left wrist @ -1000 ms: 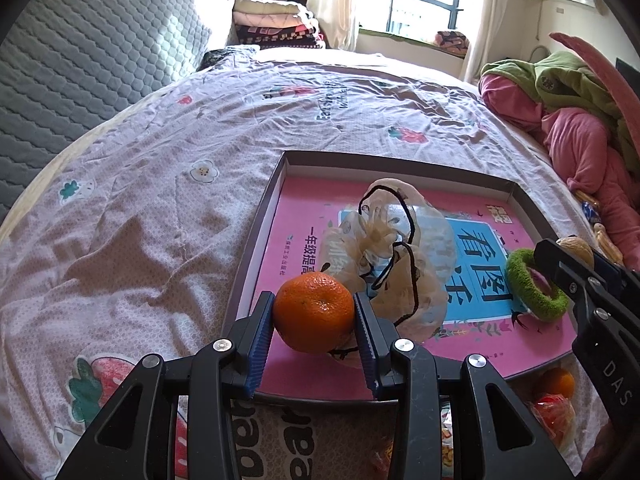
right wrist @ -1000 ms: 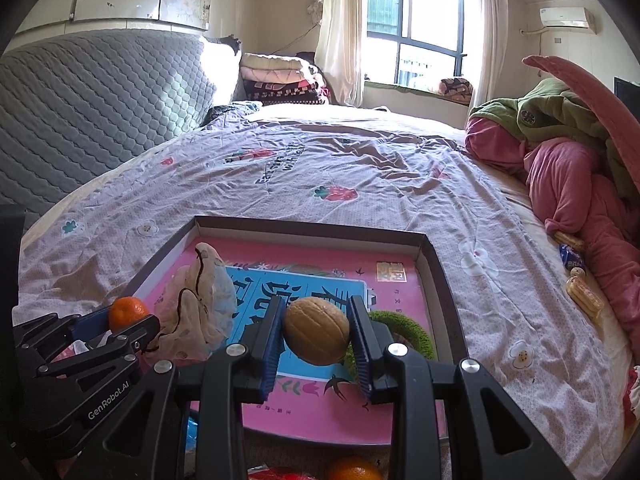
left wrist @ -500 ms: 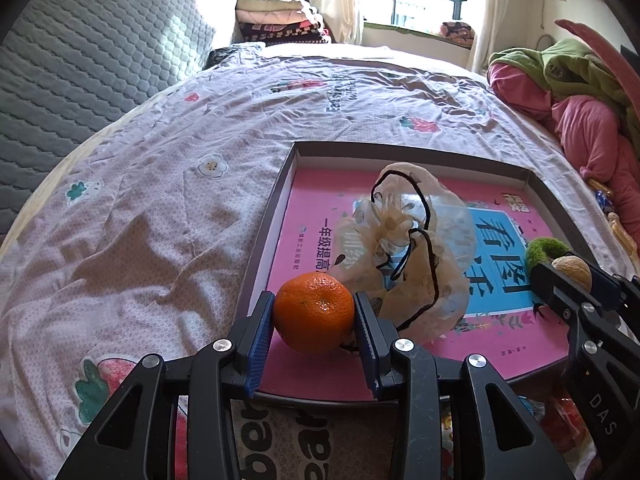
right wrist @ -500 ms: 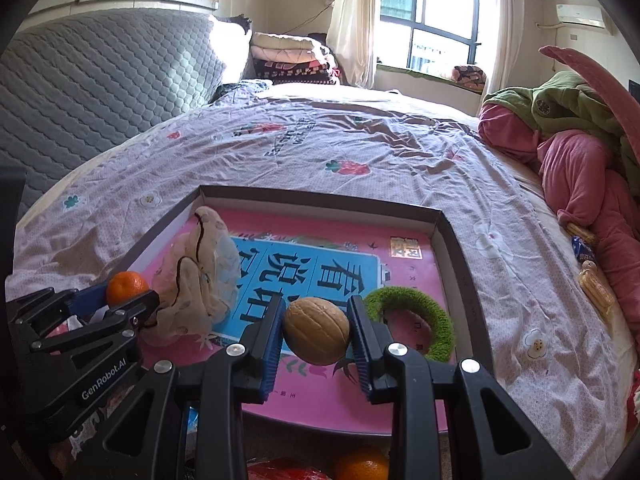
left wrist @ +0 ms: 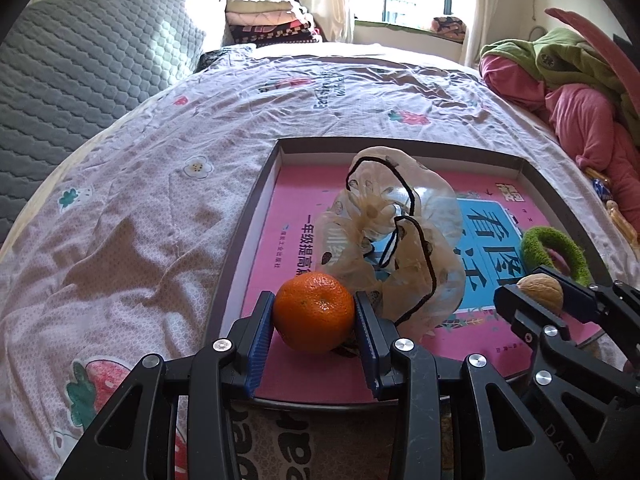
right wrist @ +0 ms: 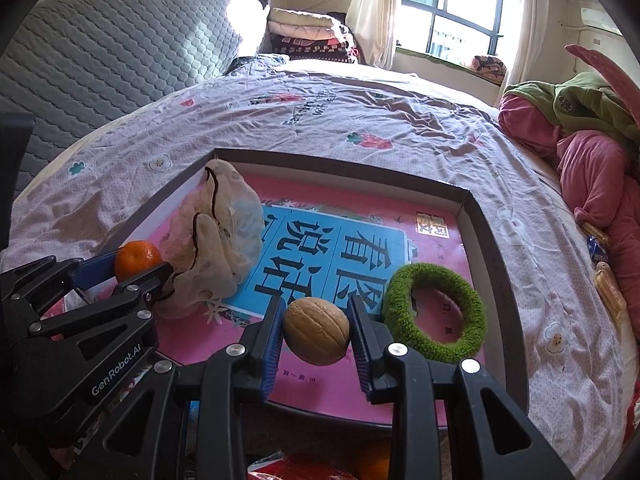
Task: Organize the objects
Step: 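Carry the orange over the tray with the left tool while the right tool carries the ball there, then open the right tool to drop the ball in the tray while the left tool releases the orange there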
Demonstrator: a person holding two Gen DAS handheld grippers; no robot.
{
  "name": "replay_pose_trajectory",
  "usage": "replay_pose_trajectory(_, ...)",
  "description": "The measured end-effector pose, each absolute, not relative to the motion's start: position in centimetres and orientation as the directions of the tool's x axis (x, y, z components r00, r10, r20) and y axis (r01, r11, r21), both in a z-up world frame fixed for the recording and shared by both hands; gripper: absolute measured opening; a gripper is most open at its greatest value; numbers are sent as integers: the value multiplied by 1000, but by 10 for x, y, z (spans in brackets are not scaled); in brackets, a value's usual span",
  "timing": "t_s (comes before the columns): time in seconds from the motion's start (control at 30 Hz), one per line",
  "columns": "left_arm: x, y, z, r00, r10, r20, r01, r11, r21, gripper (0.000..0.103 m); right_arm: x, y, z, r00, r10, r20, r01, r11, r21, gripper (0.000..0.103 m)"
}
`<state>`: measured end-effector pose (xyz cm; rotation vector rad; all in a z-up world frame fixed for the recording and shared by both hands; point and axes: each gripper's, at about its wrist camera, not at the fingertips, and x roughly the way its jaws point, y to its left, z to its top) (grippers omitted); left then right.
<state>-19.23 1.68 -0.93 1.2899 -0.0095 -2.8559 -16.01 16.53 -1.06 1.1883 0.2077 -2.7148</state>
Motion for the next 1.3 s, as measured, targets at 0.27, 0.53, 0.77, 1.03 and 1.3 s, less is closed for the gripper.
replay_pose_trajectory(0.27, -194, 18, -11, -659, -16, -752, 20, -1000, 5, 40, -164, 171, -15, -648, -93, -756, 199, -979, -50, 32)
replay_pose_trajectory(0.53, -195, 7, -11, -642, 32, -766, -8, -999, -35, 40, -166, 174, -17, -630, -92, -771, 196, -980, -43, 32)
replay_pose_trajectory(0.77, -194, 3, -14, -634, 68, -770, -59, -998, -39, 41, -167, 174, -18, -621, -99, -777, 200, -979, -35, 32)
replay_pose_trajectory(1.03, -195, 3, -13, -637, 68, -768, -61, -997, -38, 41, -165, 173, -17, -619, -100, -779, 204, -978, -37, 32)
replay_pose_trajectory(1.3, -196, -4, -10, -630, 103, -770, -43, -994, -98, 41, -164, 176, -16, -615, -102, -782, 205, -978, -34, 33)
